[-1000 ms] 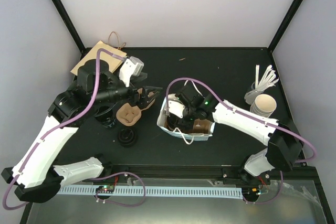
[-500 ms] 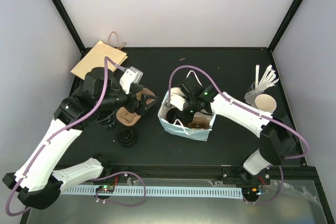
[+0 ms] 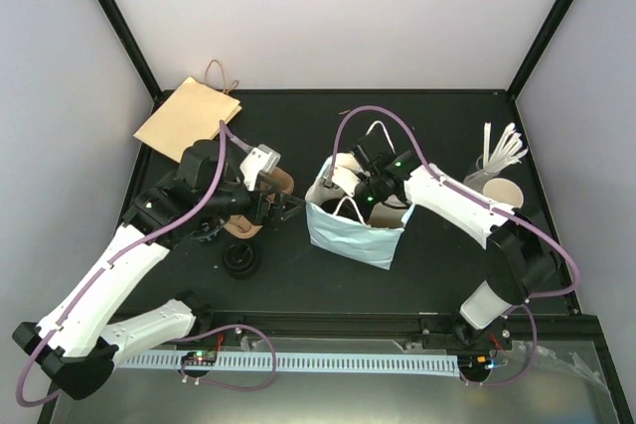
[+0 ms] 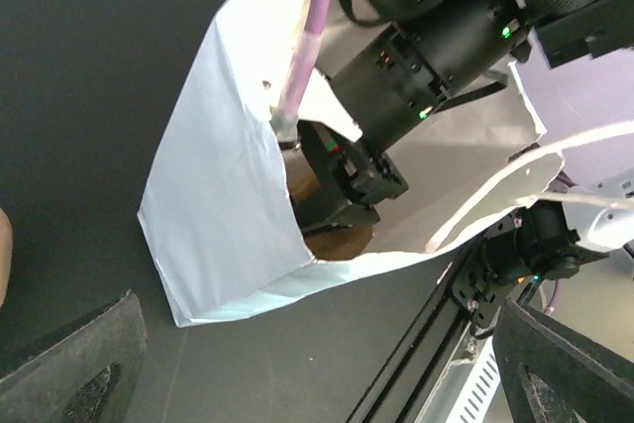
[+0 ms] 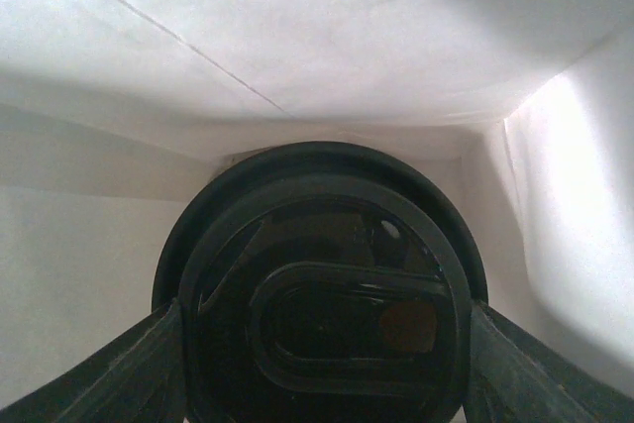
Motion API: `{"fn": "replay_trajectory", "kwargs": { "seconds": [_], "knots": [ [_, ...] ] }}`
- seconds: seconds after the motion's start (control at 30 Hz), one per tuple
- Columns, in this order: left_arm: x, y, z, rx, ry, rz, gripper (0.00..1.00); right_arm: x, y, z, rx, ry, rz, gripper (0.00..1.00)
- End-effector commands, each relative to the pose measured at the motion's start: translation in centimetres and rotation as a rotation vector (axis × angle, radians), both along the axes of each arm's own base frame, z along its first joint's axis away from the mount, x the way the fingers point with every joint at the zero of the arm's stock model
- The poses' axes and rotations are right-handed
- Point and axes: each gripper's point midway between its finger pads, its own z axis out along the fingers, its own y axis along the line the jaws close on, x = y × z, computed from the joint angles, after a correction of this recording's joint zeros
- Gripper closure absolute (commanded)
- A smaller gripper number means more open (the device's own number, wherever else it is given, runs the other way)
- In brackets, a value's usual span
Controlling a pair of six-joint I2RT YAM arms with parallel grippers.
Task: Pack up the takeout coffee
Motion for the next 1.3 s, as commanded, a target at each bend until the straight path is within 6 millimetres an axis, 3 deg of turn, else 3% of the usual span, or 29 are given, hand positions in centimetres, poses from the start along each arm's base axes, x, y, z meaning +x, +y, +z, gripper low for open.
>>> {"fn": "replay_trajectory", "kwargs": {
  "seconds": [0.0, 0.6, 1.27],
  "knots": [
    [-0.3, -0.8, -0.4, -0.071, 0.022, -0.03, 0.02, -1.1, -3.1, -4.9, -0.186, 0.109, -0.042, 0.41],
    [-0.4, -3.0, -4.7, -0.141, 0.144, -0.102, 0.12, -1.3, -4.2, -6.7, -0.368, -0.078, -0.124, 0.41],
    [-0.9, -2.6, -4.9, -0.125, 0.14, -0.105, 0.12, -0.3, -2.7, -2.4, -0.282, -0.137, -0.115, 0.39]
  ]
}}
